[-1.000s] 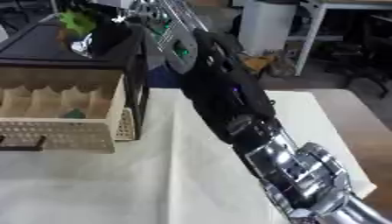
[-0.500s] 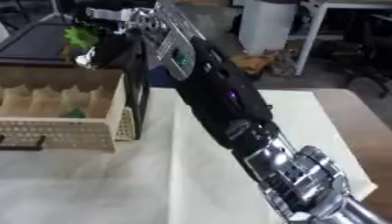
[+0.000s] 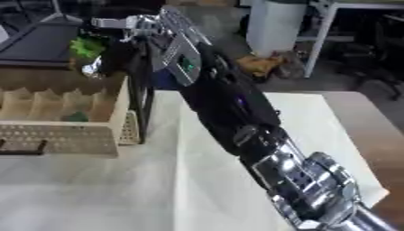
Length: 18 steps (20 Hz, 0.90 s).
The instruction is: Pick up objects from table and place into drawer.
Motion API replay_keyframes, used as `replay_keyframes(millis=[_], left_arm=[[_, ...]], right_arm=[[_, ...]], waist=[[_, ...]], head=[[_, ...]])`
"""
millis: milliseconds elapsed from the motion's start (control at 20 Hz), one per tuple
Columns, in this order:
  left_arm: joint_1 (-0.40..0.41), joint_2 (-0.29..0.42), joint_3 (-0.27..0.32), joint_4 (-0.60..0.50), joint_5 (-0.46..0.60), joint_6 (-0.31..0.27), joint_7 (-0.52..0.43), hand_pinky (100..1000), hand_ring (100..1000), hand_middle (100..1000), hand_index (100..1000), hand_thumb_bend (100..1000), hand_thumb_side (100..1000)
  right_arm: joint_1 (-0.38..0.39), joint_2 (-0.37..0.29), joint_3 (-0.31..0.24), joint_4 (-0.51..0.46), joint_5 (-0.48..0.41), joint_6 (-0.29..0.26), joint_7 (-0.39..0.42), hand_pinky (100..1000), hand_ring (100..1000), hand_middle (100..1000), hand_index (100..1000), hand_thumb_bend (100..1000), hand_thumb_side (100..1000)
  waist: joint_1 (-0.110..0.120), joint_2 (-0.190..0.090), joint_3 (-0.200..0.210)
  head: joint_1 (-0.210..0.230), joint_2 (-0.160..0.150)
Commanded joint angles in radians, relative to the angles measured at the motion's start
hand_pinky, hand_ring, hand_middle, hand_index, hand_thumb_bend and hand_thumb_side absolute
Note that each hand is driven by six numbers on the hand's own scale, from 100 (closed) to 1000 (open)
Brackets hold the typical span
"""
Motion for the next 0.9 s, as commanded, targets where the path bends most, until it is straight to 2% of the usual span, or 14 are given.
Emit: replay_keyframes(millis=[50,200,250,450,700,900], left_arm=[[-0.012,0.009,0.002,-0.012,0.000,0.001,0.000,561,547,623,785,100,1000],[-0.014,0.009,0.002,-0.012,0.000,0.003,0.000,561,547,623,785,100,1000],[-0.014,0.009,0.002,-0.012,0.001,0.003,0.000,561,547,623,785,100,1000],[-0.015,0.009,0.003,-0.012,0.002,0.003,0.001,561,547,622,784,100,1000],[-0.016,0.008,0.003,-0.012,0.000,0.004,0.002,560,547,621,783,100,1000],[-0.017,0.008,0.003,-0.012,0.000,0.005,0.001,560,547,622,784,100,1000]], right_arm=[[-0.020,-0.019,-0.003,-0.011,-0.005,-0.008,0.016,501,657,597,740,335,451],[-0.020,-0.033,0.001,-0.025,-0.017,-0.013,0.032,541,703,627,773,403,445],[-0.020,-0.036,0.002,-0.027,-0.018,-0.013,0.037,553,719,643,792,459,443],[-0.018,-0.042,0.001,-0.028,-0.016,-0.014,0.053,569,738,663,816,522,437],[-0.021,-0.042,-0.002,-0.025,-0.018,-0.031,0.082,623,787,734,884,668,413],[-0.025,-0.043,-0.009,-0.025,-0.026,-0.040,0.105,641,799,745,905,690,415]], waist=[[0.006,-0.012,-0.001],[0.004,-0.012,-0.002],[0.004,-0.012,-0.002],[0.004,-0.011,-0.001],[0.004,-0.009,-0.002],[0.003,-0.008,-0.003]], head=[[0.002,0.001],[0.002,0.001],[0.002,0.001],[0.003,0.001],[0.003,0.002],[0.003,0.002]])
